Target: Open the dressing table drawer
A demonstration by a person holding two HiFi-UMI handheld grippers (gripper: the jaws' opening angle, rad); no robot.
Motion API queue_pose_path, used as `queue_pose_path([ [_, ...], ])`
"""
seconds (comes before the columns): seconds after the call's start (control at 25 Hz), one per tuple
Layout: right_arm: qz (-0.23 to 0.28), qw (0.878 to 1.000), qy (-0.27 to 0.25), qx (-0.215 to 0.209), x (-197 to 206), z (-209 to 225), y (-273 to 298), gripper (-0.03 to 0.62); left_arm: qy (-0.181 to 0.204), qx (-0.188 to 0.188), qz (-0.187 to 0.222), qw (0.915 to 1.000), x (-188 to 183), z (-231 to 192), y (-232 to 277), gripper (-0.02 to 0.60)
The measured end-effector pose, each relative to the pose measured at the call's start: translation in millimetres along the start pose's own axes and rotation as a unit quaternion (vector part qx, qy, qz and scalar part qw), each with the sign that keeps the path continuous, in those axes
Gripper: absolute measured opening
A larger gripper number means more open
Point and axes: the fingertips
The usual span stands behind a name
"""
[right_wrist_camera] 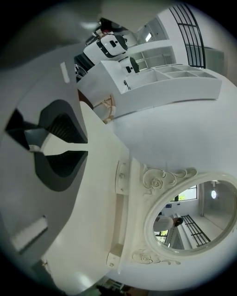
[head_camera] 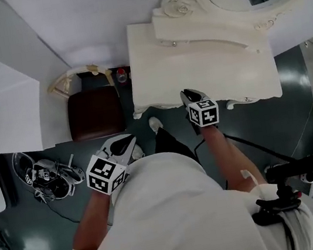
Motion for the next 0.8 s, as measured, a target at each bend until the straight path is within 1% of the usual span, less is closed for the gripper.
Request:
queue_pose_path([
  [0.12, 0.008, 1.000, 0.002, 0.010, -31.2, 18.7, 38.8, 0.060, -0.012, -0.023, 0.012, 0.9996, -20.2, -21.0, 3.0, 0.003],
  [0.24, 0.012, 1.000, 0.008, 0.013, -61.4, 38.1, 77.4, 0.078, -0.013, -0.049, 0.017, 0.9985, -41.3, -40.0, 7.5, 0.003],
  [0.4, 0.008, 0.999, 0.029, 0.014, -88.8, 60.5, 120.0, 0.100, -0.024, -0.082, 0.029, 0.9959, -65.7, -63.2, 11.0, 0.003],
  [0.52, 0.003, 0.999, 0.045, 0.012, -103.2, 72.8, 150.1, 0.118, -0.034, -0.098, 0.030, 0.9942, -80.3, -80.0, 18.4, 0.003],
  [0.6, -0.003, 0.998, 0.056, 0.009, -107.7, 77.8, 166.0, 0.132, -0.042, -0.101, 0.031, 0.9935, -86.7, -85.3, 24.8, 0.003],
  [0.8, -0.011, 0.996, 0.083, 0.005, -113.2, 87.2, 194.2, 0.155, -0.042, -0.110, 0.024, 0.9927, -97.5, -96.2, 37.2, 0.002],
])
Point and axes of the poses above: the fingertips, and each gripper's own axes: y forward along the fingers, z to its right, x out of its underside, and after that the axes turned 11 degrees about x, right-handed
